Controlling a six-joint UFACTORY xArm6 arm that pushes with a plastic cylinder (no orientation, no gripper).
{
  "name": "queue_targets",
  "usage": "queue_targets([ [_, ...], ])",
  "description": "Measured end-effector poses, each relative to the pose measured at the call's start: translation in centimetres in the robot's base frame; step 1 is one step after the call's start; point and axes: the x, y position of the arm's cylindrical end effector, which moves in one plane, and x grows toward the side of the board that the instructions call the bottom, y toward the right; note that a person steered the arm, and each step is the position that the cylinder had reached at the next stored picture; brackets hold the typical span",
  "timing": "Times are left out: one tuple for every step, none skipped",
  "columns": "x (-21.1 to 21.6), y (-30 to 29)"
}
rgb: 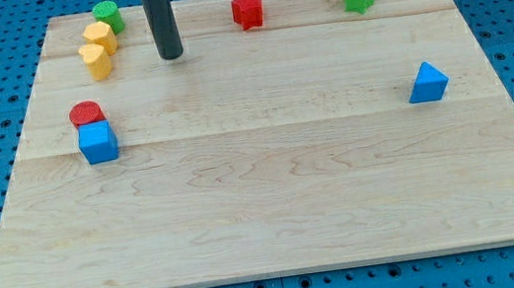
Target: Separate the green circle and yellow blocks
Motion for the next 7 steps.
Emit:
queue_targets([
  [4.6,-5.8],
  [3.7,-15.6],
  [-2.5,-17.2],
  [-7.7,-15.6],
  [-9.0,-15.5],
  [-9.0,-15.5],
  [-9.0,-14.4],
])
